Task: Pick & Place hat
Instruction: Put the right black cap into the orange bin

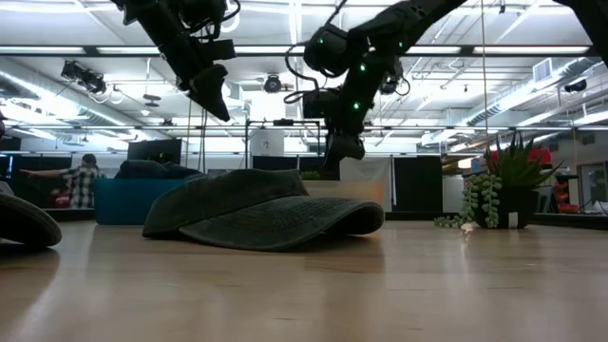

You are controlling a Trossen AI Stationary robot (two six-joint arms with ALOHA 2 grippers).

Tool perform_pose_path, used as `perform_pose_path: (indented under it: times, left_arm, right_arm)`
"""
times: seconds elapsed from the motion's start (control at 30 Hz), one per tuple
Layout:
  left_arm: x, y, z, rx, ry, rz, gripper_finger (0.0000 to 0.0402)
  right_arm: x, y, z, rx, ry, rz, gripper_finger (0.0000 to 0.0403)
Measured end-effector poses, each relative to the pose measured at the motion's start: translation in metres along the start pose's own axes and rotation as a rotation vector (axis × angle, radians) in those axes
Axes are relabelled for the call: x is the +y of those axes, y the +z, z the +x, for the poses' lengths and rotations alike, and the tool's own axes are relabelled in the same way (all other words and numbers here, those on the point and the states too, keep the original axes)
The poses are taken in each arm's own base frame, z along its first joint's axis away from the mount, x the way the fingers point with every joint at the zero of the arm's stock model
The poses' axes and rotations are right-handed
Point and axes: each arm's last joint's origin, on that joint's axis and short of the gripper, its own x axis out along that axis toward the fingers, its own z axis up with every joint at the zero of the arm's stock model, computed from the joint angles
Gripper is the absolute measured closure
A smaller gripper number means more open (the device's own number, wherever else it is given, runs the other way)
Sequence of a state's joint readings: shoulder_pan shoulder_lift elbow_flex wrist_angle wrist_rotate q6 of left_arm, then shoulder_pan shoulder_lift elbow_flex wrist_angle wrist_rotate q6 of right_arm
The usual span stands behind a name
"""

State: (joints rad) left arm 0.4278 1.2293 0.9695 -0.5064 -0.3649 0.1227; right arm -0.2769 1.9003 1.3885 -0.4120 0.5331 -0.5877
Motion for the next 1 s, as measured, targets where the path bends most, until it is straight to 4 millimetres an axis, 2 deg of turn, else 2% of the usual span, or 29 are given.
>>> perform_pose_path:
  times: [0.27,0.43,0.53,0.73,1.0]
  left_arm:
    - [0.0,0.0,0.0,0.004,-0.007,-0.004,0.0259]
    - [-0.001,-0.002,0.0,0.017,-0.03,0.001,0.0259]
    - [-0.004,-0.003,0.0,0.023,-0.117,0.026,0.026]
    - [-0.026,-0.008,-0.009,0.028,-0.39,0.203,0.0259]
    - [-0.063,-0.01,-0.028,-0.014,-0.52,0.396,0.0259]
  right_arm:
    - [0.002,0.028,-0.04,0.01,0.008,0.001,0.0232]
    - [0.018,0.042,-0.065,-0.046,0.152,0.056,0.0243]
    - [0.031,0.046,-0.076,-0.064,0.24,0.094,0.0249]
    - [0.056,0.045,-0.092,-0.005,0.366,0.144,0.0257]
    - [0.081,0.05,-0.112,0.027,0.512,0.351,0.0259]
